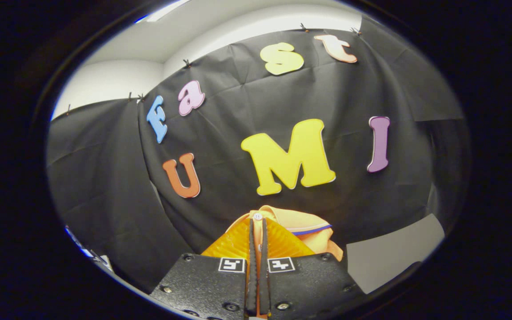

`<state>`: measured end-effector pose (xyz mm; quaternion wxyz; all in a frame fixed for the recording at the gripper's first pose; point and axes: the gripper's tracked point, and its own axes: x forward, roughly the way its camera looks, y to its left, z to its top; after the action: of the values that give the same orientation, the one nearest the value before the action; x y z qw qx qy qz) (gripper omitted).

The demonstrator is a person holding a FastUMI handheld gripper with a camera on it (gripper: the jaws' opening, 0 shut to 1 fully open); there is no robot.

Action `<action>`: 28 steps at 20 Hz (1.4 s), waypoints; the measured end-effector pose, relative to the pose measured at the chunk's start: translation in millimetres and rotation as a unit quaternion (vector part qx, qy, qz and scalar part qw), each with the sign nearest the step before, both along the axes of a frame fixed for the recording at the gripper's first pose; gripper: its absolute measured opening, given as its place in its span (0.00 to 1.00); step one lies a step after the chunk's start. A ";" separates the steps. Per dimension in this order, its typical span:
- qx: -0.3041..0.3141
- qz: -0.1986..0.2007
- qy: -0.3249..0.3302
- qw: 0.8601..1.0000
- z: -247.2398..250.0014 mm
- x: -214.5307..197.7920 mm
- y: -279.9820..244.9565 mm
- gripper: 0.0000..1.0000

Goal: Put the clothes into the washing machine and then close the washing machine lid.

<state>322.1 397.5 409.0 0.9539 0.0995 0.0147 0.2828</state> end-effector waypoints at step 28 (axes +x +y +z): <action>-0.105 -0.040 0.353 0.929 -316.4 118.2 72.9 0.06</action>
<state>440.3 470.4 92.6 0.9027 0.0926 0.3759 0.1875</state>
